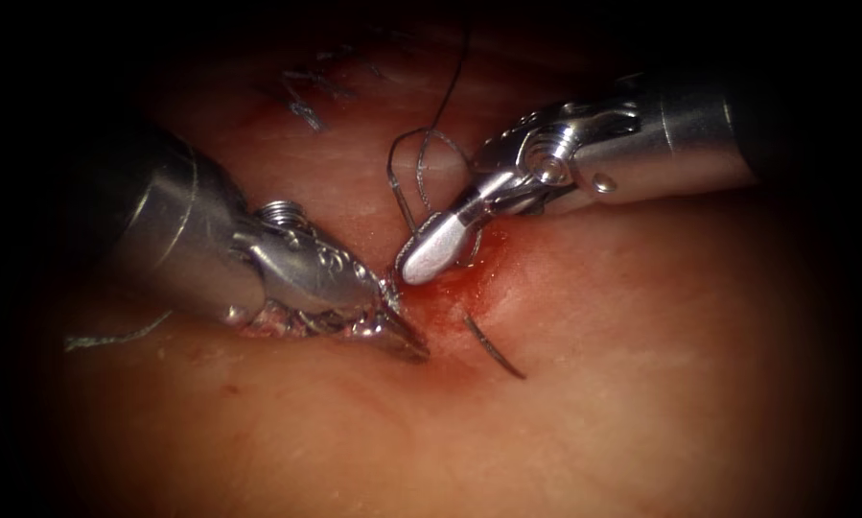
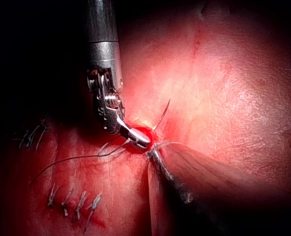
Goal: Wound Closure
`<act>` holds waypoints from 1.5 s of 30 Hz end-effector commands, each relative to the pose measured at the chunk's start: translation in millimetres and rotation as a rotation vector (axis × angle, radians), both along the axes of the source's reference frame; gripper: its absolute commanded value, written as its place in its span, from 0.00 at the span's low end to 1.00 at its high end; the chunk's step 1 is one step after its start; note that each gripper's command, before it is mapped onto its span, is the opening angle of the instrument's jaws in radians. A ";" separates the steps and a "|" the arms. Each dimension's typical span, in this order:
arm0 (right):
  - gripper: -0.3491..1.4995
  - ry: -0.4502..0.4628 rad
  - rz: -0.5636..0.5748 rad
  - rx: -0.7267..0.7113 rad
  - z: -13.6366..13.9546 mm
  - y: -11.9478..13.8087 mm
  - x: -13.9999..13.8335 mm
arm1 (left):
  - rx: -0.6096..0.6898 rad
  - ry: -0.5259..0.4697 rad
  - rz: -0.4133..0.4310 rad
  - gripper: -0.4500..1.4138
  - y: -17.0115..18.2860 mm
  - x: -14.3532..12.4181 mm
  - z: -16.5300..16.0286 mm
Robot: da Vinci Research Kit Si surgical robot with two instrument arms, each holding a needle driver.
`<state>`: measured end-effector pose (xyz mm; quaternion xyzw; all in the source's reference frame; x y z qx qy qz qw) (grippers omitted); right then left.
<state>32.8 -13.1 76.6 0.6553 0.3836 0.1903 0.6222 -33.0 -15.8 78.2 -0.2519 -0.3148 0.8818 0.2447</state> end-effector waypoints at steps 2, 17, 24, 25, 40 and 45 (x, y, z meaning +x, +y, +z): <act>0.39 -0.012 0.036 -0.009 0.4 -0.2 0.3 | 0.001 -0.001 0.001 0.00 -0.4 -0.5 0.5; 0.87 0.117 0.211 -0.490 2.7 3.1 -4.1 | 0.001 -0.002 0.003 0.00 -0.5 -0.2 0.5; 0.87 0.233 0.208 -0.598 -1.4 2.4 -6.2 | 0.003 -0.004 0.005 0.00 -0.5 0.2 0.1; 0.87 0.257 0.204 -0.609 -2.1 2.0 -6.3 | 0.006 -0.005 0.007 0.00 -0.5 0.2 0.1; 0.80 0.249 0.306 -0.886 -6.7 -1.6 -5.4 | 0.005 -0.005 0.005 0.00 -0.5 0.1 -0.2; 0.77 0.210 0.306 -0.931 -6.1 -1.7 -5.2 | 0.004 -0.004 0.003 0.00 -0.5 0.2 -0.3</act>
